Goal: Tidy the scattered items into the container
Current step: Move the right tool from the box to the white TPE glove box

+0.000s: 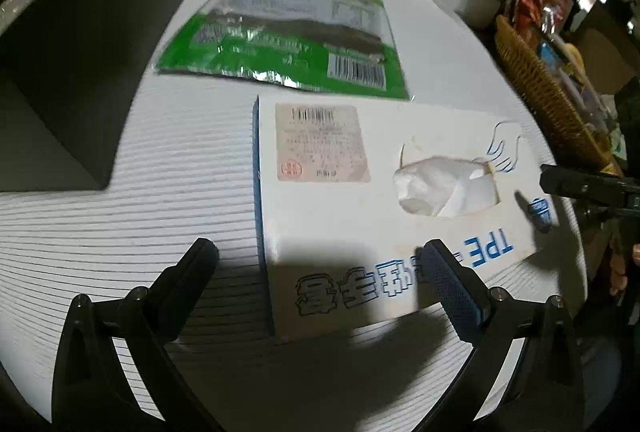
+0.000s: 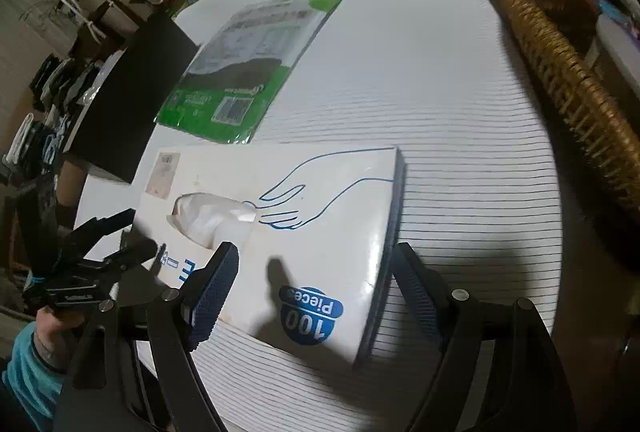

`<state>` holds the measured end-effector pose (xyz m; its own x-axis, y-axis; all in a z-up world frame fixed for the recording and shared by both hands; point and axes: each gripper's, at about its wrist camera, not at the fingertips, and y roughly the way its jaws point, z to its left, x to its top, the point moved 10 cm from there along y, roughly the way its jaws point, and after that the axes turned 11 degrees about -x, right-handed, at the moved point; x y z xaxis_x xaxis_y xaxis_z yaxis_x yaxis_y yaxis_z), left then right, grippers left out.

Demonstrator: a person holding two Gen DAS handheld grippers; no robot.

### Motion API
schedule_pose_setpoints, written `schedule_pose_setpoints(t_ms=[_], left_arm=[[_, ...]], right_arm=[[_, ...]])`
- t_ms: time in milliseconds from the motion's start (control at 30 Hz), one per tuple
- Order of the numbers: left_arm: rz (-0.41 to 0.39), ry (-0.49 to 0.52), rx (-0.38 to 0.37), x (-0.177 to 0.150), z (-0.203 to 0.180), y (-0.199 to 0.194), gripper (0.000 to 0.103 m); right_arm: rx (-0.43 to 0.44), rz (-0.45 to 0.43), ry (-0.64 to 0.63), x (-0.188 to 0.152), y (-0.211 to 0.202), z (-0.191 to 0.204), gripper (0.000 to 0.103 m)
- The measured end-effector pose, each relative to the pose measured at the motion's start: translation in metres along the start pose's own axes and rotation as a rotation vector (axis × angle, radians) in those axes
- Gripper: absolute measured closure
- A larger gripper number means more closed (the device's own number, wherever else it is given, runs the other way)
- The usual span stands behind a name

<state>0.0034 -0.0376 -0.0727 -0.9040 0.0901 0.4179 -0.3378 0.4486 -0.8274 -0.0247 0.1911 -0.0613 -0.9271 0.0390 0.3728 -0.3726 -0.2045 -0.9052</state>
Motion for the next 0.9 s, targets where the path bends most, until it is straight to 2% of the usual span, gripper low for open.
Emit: schedule_pose_setpoints(t_ms=[200,400,500,567,667,767,900], left_arm=[[-0.012,0.006,-0.025,0.000,-0.006,0.001,0.002],[-0.026,-0.008,-0.025,0.006,-0.006,-0.001,0.002],[-0.061,-0.009,-0.057,0.014,-0.009,-0.024,0.002],[-0.106,-0.024,-0.092,0.024,-0.009,-0.053,0.002],[-0.174,-0.040,-0.110,0.039,0.004,-0.107,0.002],[-0.237,-0.045,-0.037,0.059,0.037,-0.162,0.002],[-0.311,-0.098,0.085,0.089,0.112,-0.227,0.001]], right_arm=[[0.007,0.019,0.015,-0.001,0.007,-0.001,0.017],[-0.022,0.022,-0.005,-0.002,0.009,0.000,0.017],[-0.111,-0.056,-0.042,0.008,-0.007,-0.005,0.017],[-0.107,-0.124,-0.064,0.017,-0.024,0.002,0.017],[0.014,-0.198,-0.135,0.037,-0.051,0.044,0.017],[0.089,-0.216,-0.260,0.067,-0.065,0.108,0.017],[0.201,-0.256,-0.425,0.119,-0.079,0.212,0.017]])
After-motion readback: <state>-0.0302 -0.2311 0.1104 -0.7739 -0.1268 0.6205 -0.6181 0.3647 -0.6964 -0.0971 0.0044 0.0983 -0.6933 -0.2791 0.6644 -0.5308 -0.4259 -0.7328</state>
